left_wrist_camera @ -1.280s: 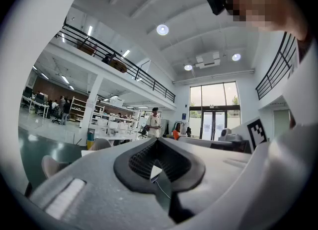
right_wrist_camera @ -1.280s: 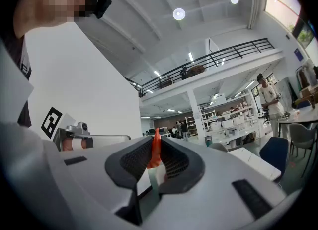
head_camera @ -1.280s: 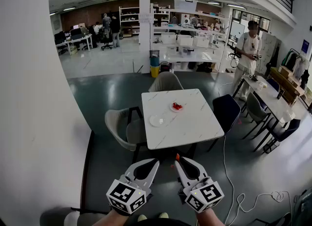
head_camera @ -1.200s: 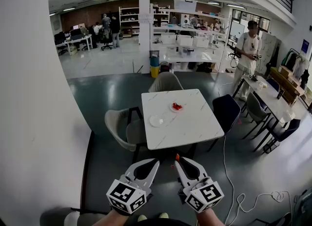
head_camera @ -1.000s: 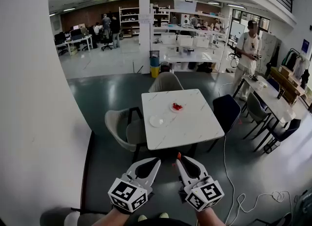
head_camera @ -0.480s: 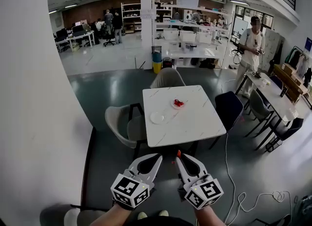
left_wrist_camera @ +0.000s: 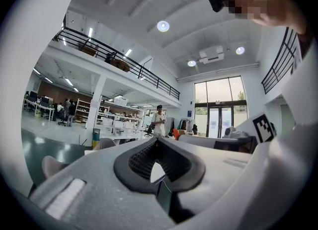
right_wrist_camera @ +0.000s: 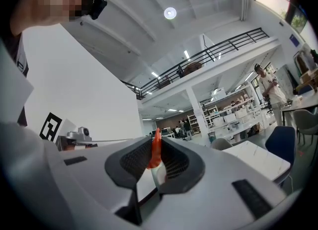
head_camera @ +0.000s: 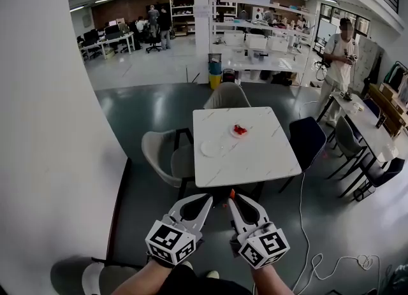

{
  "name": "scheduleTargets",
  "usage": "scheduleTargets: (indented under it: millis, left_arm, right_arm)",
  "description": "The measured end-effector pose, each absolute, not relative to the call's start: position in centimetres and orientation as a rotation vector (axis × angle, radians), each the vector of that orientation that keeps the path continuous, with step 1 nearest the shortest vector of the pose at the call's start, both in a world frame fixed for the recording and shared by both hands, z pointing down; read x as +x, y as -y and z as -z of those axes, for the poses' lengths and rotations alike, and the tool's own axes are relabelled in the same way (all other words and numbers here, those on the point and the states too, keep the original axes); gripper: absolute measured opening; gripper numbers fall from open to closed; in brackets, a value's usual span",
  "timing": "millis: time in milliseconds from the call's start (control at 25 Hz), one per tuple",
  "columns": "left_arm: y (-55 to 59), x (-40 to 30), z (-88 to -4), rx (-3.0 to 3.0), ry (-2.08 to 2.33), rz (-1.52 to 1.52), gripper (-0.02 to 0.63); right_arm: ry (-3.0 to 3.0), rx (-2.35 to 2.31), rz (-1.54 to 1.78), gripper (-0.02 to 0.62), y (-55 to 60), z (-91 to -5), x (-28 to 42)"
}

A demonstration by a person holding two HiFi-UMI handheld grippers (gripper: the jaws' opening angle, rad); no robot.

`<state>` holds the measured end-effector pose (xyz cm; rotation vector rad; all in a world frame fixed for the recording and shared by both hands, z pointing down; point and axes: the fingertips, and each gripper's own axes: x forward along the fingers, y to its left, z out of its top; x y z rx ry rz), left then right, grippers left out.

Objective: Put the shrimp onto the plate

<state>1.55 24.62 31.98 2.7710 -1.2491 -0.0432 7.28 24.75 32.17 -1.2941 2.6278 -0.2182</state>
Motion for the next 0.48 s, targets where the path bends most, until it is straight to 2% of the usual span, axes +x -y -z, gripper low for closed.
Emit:
scheduleTargets:
  millis: [480]
  left_arm:
    - [-18.0, 1.0, -32.6, 2.744, 1.224, 0.078, 0.008]
  right_arm:
    - [-2.635, -1.337, 0.251, 0.058, -19.0, -32.9, 7.1]
